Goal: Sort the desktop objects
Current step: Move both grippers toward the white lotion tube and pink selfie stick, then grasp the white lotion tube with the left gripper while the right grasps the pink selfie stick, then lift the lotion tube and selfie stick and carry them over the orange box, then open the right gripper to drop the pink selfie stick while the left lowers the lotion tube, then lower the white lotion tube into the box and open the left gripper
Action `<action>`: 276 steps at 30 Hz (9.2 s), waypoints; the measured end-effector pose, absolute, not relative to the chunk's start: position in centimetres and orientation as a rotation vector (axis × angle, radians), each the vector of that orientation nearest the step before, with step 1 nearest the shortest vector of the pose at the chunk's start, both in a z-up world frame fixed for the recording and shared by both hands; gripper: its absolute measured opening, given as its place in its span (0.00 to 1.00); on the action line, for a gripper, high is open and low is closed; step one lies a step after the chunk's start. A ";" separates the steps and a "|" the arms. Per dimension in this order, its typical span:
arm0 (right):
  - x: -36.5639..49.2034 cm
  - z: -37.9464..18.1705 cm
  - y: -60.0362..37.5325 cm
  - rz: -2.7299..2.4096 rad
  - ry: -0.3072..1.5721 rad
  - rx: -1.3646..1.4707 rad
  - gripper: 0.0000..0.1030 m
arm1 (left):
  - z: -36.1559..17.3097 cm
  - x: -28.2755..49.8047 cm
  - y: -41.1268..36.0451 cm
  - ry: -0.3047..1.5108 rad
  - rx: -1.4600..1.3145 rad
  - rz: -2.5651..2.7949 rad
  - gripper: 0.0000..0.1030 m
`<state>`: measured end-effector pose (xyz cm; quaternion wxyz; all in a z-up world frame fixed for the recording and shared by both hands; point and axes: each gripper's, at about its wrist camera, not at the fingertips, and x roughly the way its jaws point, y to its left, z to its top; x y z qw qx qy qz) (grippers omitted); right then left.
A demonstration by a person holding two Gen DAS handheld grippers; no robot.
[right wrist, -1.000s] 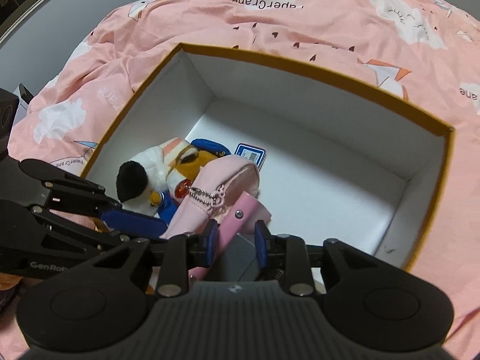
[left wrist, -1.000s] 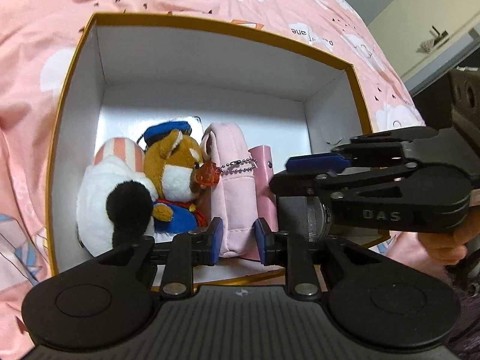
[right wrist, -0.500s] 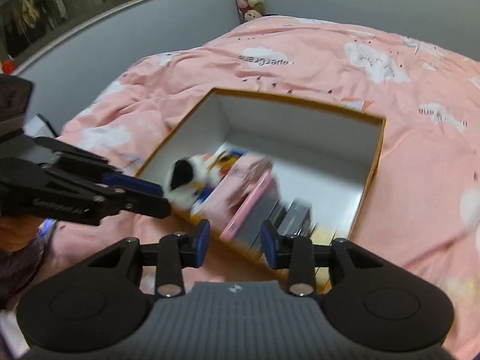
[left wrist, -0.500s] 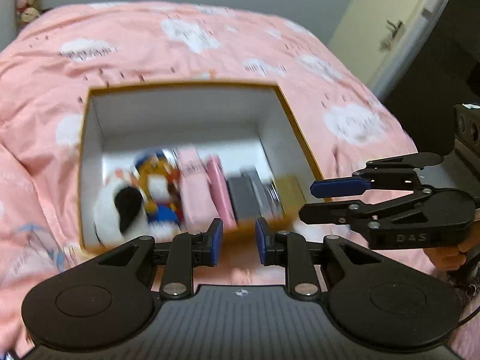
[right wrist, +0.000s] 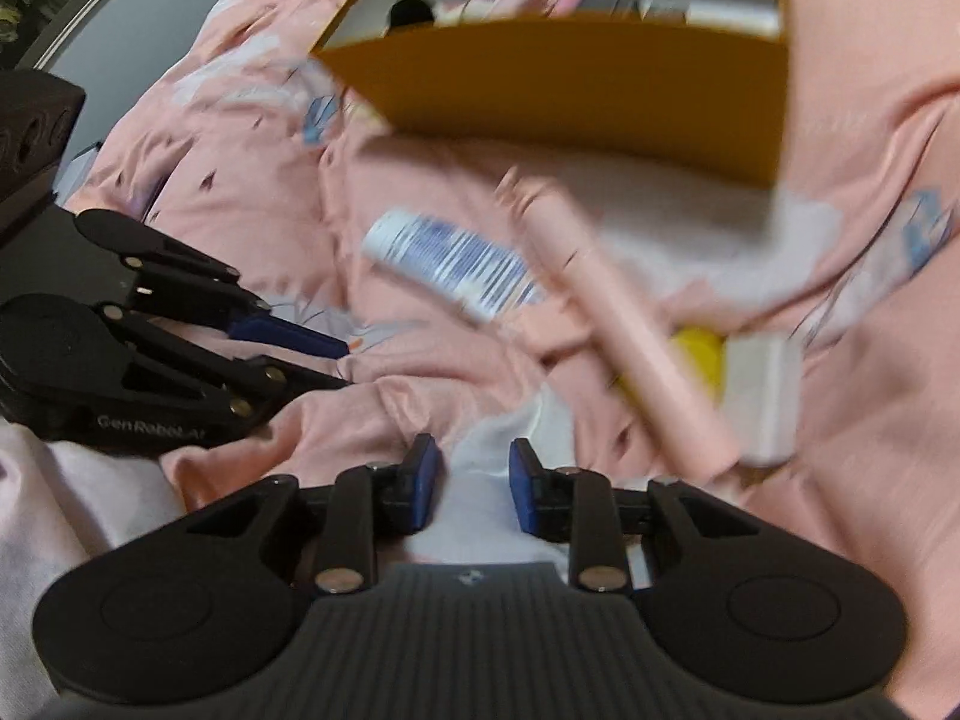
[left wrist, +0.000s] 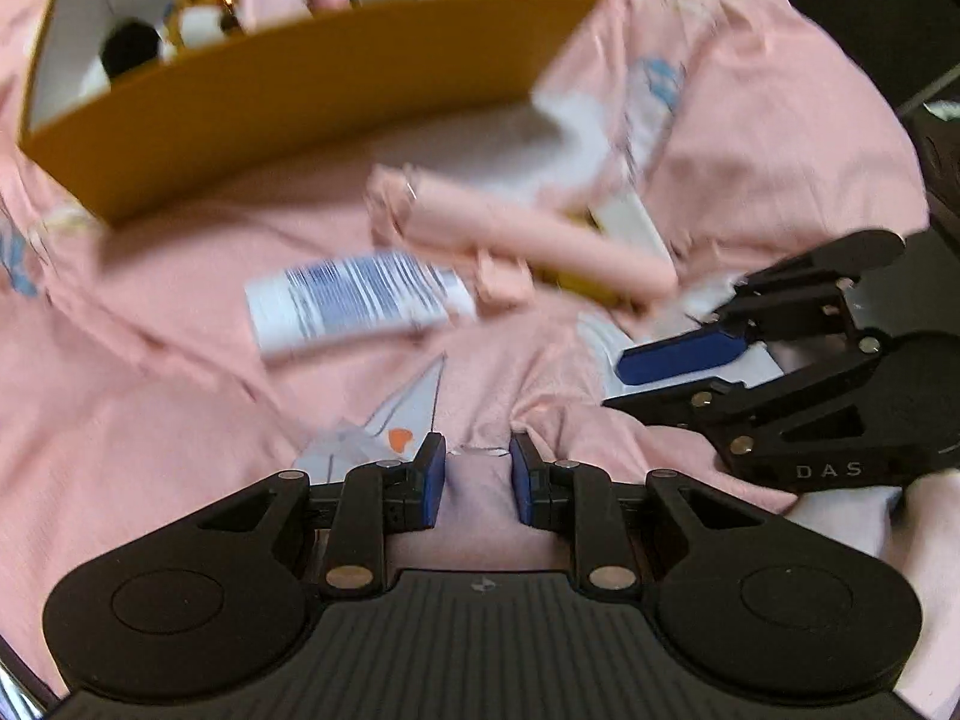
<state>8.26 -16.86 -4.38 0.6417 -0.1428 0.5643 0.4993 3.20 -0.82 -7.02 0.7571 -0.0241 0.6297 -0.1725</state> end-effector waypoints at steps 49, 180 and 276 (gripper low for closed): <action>9.1 -6.7 -10.1 1.068 0.965 -0.738 0.26 | -12.7 9.0 6.8 1.278 -0.559 -0.009 0.48; 24.0 -2.2 13.9 1.678 0.404 -1.386 0.09 | -1.1 20.4 17.0 0.955 -0.632 0.038 0.22; 26.7 0.9 -11.5 0.910 0.729 -0.529 0.26 | -3.3 25.9 -7.1 0.800 0.561 -0.901 0.08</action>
